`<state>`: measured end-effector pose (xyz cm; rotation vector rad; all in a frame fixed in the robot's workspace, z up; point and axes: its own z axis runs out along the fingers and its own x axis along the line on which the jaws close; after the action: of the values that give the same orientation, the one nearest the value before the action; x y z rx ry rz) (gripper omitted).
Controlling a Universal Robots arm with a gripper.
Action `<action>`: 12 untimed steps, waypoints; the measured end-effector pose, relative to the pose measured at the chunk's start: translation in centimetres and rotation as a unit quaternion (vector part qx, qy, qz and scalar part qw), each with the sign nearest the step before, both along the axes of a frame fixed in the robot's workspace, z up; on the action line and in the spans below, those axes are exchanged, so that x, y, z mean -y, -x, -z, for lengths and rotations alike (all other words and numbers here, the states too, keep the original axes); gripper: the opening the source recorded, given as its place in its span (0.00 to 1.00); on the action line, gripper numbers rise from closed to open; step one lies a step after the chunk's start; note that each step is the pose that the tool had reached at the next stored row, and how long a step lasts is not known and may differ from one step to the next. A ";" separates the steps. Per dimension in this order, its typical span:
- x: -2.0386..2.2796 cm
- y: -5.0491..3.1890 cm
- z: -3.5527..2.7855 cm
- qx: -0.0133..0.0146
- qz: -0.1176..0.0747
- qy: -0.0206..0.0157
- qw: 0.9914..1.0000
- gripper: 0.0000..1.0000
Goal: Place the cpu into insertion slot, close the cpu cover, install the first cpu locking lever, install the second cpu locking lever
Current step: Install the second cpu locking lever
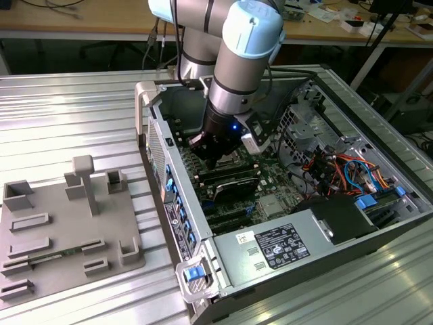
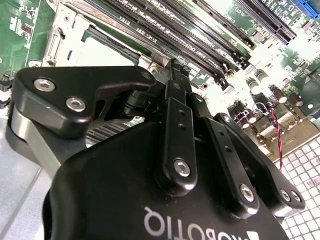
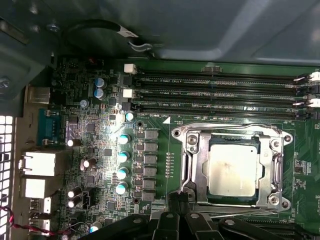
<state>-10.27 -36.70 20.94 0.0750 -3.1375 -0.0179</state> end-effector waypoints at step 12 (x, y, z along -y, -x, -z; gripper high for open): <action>-0.01 0.04 0.03 0.000 0.000 -0.001 1.000 0.11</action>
<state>-10.30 -36.69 20.91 0.0749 -3.1375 -0.0217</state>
